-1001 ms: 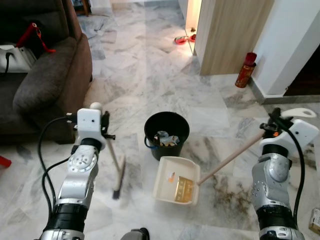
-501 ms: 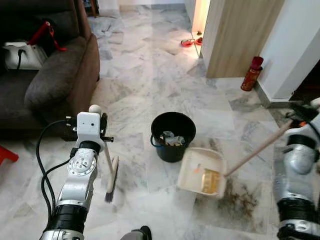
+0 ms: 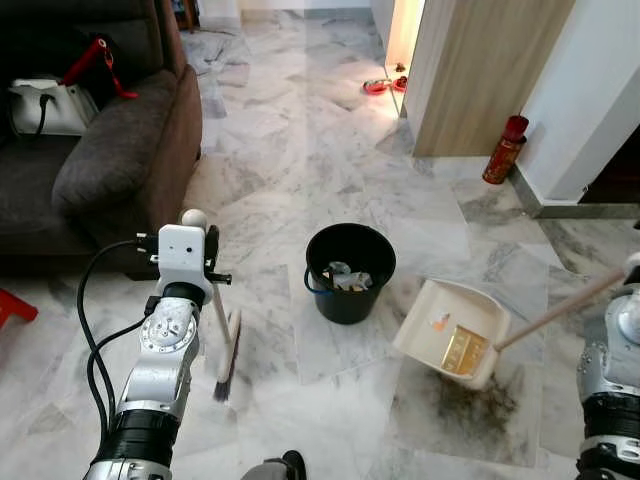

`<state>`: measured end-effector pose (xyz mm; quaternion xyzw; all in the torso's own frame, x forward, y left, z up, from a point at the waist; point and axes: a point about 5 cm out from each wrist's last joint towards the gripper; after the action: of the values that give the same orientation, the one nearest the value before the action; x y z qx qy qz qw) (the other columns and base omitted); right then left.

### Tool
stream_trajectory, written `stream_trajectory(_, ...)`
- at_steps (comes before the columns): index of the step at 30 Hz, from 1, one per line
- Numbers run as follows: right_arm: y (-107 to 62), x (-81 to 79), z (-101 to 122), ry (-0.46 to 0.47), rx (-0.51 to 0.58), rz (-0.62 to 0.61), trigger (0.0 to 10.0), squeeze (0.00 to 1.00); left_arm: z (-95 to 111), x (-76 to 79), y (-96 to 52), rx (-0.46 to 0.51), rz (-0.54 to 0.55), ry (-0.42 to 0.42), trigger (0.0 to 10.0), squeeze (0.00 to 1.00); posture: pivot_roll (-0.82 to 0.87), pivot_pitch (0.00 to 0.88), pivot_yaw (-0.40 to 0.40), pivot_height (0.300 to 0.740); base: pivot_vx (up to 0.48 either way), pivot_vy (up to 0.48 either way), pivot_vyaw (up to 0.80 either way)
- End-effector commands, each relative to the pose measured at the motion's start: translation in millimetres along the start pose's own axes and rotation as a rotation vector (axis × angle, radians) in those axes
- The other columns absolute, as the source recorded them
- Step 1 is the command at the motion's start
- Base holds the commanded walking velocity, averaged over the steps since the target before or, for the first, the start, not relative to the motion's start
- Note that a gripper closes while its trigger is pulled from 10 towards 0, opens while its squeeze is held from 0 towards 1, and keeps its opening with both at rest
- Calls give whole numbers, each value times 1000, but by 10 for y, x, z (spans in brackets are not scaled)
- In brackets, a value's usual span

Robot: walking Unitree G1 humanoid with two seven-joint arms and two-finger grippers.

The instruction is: Sweep floor

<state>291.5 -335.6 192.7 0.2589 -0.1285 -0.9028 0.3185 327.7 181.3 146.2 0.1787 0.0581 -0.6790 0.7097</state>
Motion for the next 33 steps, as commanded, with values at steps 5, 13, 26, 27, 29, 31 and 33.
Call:
stream_trajectory(5,89,117,154,118,55,-142,10000,0,91,-43,40,54,9,7,10000,0,169,97,6,740,0,0,0)
stream_trajectory(13,89,106,215,184,76,-155,10000,0,115,-32,36,66,-10,3,10000,0,174,99,15,740,0,0,0)
stream_trajectory(26,183,182,444,234,161,-197,10000,0,123,20,19,73,-49,1,10000,0,175,106,20,740,0,0,0)
stream_trajectory(27,183,170,455,246,162,-194,10000,0,123,21,19,73,-50,2,10000,0,175,106,20,740,0,0,0)
stream_trajectory(29,167,106,468,272,155,-166,10000,0,117,19,16,73,-53,4,10000,0,168,104,23,740,0,0,0)
stream_trajectory(31,135,-12,462,286,139,-103,10000,0,110,22,11,72,-55,5,10000,0,165,102,23,740,0,0,0)
stream_trajectory(33,3,-344,441,364,98,42,10000,0,124,50,7,82,-66,11,10000,0,171,104,21,740,0,0,0)
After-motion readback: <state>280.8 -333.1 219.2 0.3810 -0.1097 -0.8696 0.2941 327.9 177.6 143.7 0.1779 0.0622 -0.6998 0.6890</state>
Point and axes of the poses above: a point about 5 cm out from each wrist's last joint towards the gripper, its own y axis pointing out of the wrist towards the gripper, its own z axis along the axis of the wrist's last joint, x = y × z, and after that the axes turned 11 degrees about y, right-handed
